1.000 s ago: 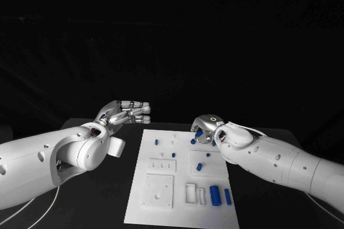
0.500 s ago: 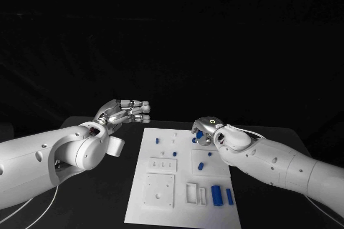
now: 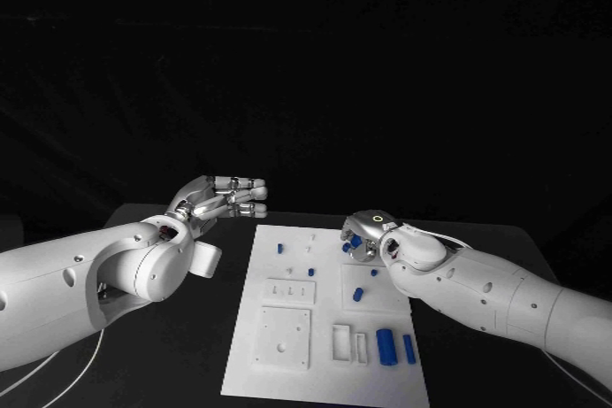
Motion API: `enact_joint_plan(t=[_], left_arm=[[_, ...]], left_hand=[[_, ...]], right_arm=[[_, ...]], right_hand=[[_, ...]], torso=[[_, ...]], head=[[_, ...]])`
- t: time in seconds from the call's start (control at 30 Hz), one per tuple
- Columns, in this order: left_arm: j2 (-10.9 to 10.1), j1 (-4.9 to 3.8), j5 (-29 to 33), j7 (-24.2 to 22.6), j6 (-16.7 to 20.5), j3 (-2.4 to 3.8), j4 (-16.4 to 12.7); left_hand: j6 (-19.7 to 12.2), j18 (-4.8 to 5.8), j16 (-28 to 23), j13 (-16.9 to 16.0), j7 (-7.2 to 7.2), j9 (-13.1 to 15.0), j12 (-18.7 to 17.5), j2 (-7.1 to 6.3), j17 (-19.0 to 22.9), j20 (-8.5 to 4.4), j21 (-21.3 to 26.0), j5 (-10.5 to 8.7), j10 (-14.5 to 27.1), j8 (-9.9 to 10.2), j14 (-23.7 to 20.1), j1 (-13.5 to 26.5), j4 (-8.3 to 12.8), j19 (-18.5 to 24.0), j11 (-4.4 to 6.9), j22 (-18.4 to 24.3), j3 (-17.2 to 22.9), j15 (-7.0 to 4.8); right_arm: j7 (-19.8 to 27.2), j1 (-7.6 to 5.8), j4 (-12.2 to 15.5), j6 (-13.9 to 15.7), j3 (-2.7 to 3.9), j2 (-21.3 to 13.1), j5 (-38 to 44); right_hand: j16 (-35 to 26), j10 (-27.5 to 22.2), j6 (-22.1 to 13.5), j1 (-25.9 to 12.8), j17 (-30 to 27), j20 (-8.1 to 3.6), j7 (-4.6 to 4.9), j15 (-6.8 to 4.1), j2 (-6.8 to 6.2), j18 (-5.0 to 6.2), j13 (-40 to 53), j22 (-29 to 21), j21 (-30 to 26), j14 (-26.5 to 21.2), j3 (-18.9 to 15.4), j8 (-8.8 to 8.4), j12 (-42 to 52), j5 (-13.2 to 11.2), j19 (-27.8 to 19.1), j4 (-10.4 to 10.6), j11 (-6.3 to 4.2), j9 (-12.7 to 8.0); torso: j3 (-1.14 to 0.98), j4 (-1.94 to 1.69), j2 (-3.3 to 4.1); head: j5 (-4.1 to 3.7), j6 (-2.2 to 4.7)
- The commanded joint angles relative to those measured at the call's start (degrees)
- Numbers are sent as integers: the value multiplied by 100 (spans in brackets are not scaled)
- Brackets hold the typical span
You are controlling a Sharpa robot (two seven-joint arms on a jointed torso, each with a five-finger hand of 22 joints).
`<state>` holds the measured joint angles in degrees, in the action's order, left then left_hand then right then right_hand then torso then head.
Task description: Assemble the parts on the task board
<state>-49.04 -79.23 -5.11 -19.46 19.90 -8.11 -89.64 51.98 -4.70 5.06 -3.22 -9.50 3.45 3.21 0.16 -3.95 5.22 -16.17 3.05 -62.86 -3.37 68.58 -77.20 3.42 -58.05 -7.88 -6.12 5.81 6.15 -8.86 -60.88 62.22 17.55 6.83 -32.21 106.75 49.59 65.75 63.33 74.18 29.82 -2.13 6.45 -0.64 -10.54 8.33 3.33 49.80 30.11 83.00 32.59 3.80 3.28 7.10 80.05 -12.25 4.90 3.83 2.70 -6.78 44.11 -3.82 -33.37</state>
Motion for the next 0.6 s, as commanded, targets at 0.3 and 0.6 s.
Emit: enact_joint_plan(t=[0.3, 0.6], left_arm=[[-3, -37, -37, -22, -98, 5, -25], [-4, -56, -40, 0, -104, 5, -20]], left_hand=[[-46, 34, -9, -10, 3, 0, 24, -6, 3, 15, -20, 22, 49, -1, -17, 38, 16, 46, -10, 13, -9, 9], [-63, 34, -10, -10, 1, -1, 24, -9, 3, 17, -30, 24, 55, 1, -21, 46, 3, 53, -13, 26, -17, 11]], right_arm=[[90, 46, -66, -85, -14, 53, 34], [80, 62, -85, -65, -17, 58, -14]], right_hand=[[42, 71, 55, -76, -19, 10, 9, -7, 43, -10, 0, 232, -185, -44, 100, -20, 2, -4, 95, 46, -9, -4], [44, 275, 195, -150, -18, -18, -9, -42, 152, -45, 5, 298, -252, -46, 238, -17, 1, -179, 114, 219, -69, 8]], torso=[[9, 0, 45], [24, -9, 61]], head=[[14, -9], [-30, -31]])
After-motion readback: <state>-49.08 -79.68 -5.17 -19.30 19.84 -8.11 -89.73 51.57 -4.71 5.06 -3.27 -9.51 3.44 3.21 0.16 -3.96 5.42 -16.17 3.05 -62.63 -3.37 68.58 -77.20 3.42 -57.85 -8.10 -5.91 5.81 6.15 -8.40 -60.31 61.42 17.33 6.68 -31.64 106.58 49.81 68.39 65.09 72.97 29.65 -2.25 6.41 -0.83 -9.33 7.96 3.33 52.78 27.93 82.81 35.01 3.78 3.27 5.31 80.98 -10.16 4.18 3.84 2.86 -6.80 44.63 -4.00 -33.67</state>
